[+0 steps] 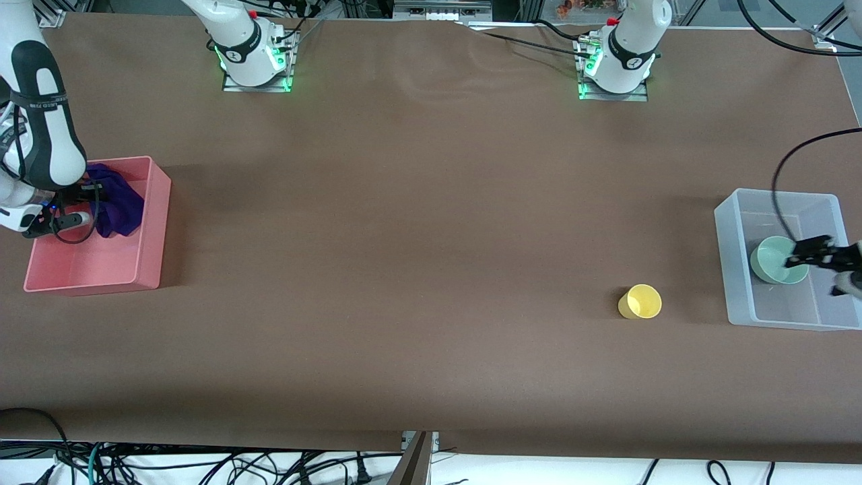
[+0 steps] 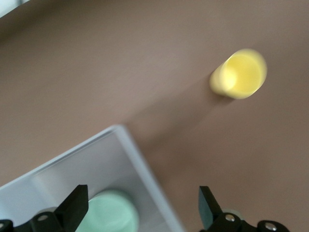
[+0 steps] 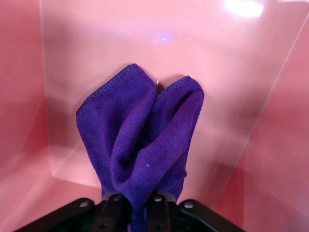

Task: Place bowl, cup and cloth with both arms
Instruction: 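Release the cloth in the pink bin while the left gripper grasps the cup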

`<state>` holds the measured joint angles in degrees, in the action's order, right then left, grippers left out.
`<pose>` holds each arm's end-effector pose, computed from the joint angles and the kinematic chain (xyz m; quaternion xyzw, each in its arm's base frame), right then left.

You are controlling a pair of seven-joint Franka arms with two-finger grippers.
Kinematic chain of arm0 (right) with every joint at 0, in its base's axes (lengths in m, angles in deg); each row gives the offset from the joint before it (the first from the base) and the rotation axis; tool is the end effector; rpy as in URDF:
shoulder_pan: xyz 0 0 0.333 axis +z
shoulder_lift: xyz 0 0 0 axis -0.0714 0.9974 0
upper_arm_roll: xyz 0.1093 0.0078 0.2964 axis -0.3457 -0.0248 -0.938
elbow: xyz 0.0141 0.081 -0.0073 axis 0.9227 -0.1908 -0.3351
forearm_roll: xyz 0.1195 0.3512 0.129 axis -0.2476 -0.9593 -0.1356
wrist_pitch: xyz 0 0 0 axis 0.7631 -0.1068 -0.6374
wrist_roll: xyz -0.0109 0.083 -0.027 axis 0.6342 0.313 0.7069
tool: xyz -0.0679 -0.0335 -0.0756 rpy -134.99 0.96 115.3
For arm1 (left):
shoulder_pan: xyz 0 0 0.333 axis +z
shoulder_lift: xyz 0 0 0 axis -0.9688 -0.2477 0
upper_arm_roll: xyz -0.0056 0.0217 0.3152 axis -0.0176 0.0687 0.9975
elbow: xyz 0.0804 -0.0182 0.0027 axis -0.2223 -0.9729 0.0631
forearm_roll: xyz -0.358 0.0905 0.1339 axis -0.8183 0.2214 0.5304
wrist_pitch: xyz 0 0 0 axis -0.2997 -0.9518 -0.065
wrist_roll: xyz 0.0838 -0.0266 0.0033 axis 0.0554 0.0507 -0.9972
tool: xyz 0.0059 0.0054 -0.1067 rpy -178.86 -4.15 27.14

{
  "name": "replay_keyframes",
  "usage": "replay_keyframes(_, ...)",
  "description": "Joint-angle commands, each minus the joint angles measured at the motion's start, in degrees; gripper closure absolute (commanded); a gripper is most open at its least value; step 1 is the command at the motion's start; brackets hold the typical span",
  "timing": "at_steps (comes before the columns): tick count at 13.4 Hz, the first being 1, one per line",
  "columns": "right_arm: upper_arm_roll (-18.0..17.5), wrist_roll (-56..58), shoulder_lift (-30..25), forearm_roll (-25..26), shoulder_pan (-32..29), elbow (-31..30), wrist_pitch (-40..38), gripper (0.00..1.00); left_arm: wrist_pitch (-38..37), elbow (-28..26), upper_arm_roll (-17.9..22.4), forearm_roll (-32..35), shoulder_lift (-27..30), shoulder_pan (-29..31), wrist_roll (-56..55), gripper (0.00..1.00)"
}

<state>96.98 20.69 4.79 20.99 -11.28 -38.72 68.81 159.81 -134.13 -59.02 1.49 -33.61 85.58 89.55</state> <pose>0.5078 -0.2784 0.2340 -0.9785 -0.1490 0.1423 0.0010 0.6842 0.1477 0.4182 0.9656 -0.2547 -0.0052 0.0529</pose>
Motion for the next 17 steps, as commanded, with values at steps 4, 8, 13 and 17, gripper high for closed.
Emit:
replay_keyframes(4, -4.84, -3.76, -4.51, -1.95, 0.59, 18.83, -22.50, 0.00, 8.14, -4.08, -7.17, -0.99, -6.22, -2.71, -25.30, 0.00)
replay_keyframes(8, -14.68, -15.47, -9.59, -0.81, 1.11, 27.23, -33.91, 0.00, 17.03, -10.57, -7.26, -2.40, -8.78, -3.07, -25.93, 0.26)
replay_keyframes(13, -21.45, -27.15, -14.79, 2.00, 4.71, 27.58, -38.29, 0.00, 18.28, -11.91, -7.34, -3.98, -10.63, -3.42, -26.55, 1.00)
replay_keyframes(17, -22.17, -33.14, -15.67, 2.10, 7.00, 29.69, -39.62, 0.00, 14.43, -10.94, -7.61, -3.11, -6.43, -3.16, -26.55, 1.00)
